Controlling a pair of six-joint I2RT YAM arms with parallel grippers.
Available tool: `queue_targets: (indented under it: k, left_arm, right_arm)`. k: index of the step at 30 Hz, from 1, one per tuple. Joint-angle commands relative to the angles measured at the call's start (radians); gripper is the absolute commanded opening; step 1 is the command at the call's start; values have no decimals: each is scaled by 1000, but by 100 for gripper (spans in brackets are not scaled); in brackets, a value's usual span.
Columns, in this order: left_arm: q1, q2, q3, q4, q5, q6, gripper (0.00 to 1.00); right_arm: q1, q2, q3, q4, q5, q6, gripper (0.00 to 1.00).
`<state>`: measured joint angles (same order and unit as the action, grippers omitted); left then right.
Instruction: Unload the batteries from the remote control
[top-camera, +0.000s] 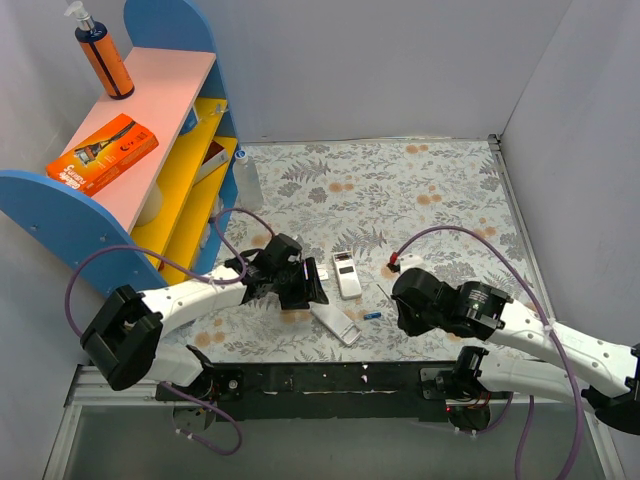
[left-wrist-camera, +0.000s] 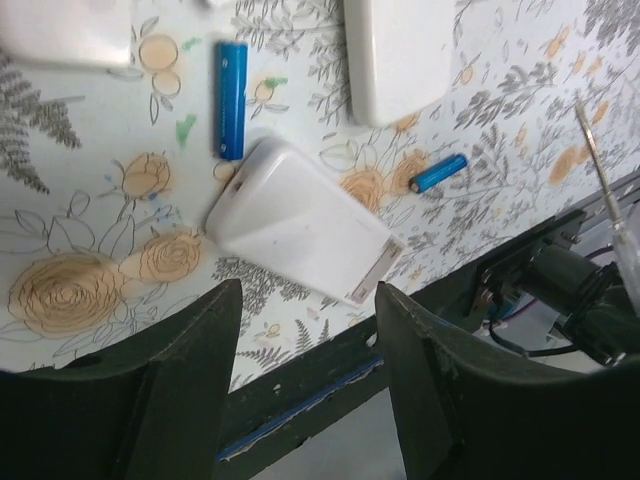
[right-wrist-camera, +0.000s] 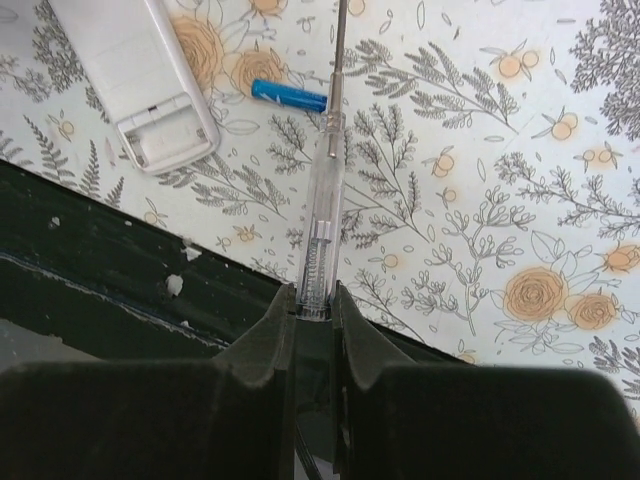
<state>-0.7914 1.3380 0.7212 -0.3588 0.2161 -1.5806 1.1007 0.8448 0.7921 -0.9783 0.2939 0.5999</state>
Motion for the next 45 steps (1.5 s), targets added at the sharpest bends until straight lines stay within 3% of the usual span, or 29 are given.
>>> queue_targets:
  k: [1, 11, 19, 31, 45]
  left_arm:
    - [52, 65, 136, -14, -34, 68, 56]
    - [222, 329, 438, -25, 54, 194, 56]
    - [236, 529, 624, -11, 127, 232, 55]
    - [236, 679, 715, 17, 186, 257, 53]
    - [230, 653, 594, 99, 273, 242, 53]
  right_arm:
    - [-15, 63, 18, 153, 64, -49, 1]
    - [-74, 312, 159, 285, -74, -186, 1]
    - [-88, 321, 47, 501, -406, -192, 1]
    - [-99, 413, 16, 408, -246, -167, 1]
    - [-139, 320, -8, 257, -124, -153, 1]
